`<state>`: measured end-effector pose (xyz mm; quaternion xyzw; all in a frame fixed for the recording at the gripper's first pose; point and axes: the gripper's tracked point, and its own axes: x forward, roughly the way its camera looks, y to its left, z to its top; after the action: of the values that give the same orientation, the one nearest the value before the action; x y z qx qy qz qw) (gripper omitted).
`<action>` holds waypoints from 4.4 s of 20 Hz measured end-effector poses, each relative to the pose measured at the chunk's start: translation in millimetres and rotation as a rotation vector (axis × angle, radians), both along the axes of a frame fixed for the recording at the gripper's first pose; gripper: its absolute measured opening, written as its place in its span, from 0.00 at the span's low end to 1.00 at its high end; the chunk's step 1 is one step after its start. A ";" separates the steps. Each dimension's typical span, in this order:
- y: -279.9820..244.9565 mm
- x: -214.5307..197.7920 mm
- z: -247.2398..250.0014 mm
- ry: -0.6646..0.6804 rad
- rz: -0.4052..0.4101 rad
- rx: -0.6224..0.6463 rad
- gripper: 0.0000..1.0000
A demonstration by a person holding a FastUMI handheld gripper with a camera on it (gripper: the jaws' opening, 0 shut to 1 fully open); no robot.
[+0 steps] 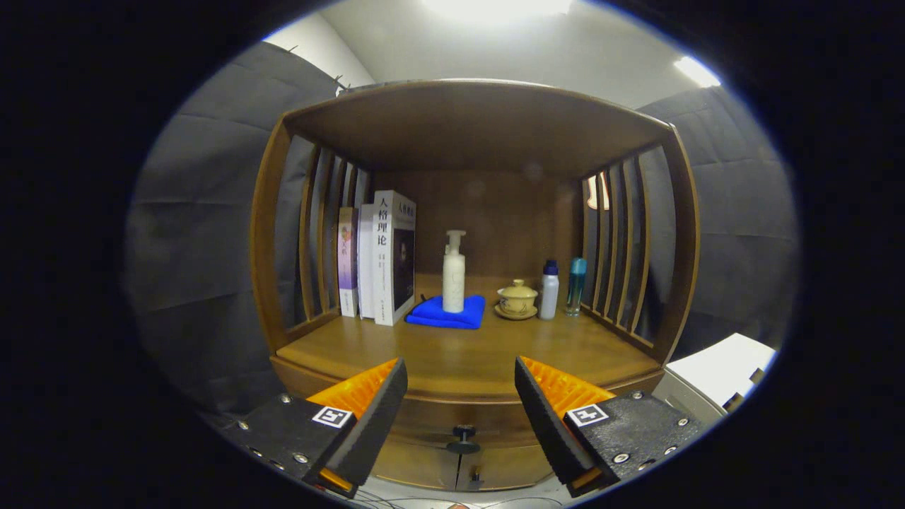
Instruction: Pull open the drawer, take out the items inside it, and place them on the countertop above the cabinet.
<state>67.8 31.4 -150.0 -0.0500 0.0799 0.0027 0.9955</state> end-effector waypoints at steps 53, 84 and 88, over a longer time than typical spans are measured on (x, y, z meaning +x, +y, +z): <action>-23.1 -14.1 -140.7 0.063 -0.060 0.078 0.24; -16.1 -131.8 -143.7 0.129 -0.053 0.130 0.38; -4.9 -140.3 -117.8 0.090 0.015 0.180 0.74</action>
<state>-72.5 26.4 -267.8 0.0391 0.1234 0.0196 0.9914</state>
